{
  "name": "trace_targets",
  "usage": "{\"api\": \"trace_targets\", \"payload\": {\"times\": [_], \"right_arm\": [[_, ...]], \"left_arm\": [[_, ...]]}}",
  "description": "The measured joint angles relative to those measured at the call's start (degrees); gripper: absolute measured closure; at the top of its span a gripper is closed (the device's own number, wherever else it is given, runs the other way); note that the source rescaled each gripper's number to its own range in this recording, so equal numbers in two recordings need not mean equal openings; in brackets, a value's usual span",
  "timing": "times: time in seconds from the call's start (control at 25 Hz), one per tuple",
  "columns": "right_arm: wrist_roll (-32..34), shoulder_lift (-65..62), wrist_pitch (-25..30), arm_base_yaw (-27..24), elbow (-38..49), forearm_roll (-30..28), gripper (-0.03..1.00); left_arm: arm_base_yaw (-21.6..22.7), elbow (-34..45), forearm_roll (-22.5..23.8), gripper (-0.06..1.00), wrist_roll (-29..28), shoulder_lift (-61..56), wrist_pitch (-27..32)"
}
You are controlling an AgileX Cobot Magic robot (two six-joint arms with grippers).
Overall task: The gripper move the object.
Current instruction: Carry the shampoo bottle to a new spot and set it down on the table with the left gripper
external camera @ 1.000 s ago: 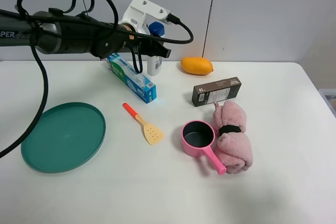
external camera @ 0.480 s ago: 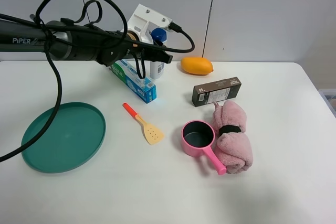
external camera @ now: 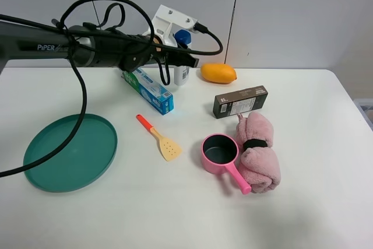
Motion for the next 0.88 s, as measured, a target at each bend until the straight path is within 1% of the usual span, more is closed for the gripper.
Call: {"api": "trace_targets", "payload": {"times": [0.12, 0.4, 0.88], "right_arm": [[0.0, 0.0, 0.0, 0.0, 0.0, 0.0, -0.03], [0.0, 0.0, 0.0, 0.0, 0.0, 0.0, -0.03], [0.0, 0.0, 0.0, 0.0, 0.0, 0.0, -0.03]], "left_arm": [[0.0, -1.36, 0.13, 0.94, -0.37, 1.37, 0.23], [0.0, -2.36, 0.23, 0.94, -4.64, 3.32, 0.73], [0.0, -2.47, 0.23, 0.94, -5.55, 6.16, -0.56]]}}
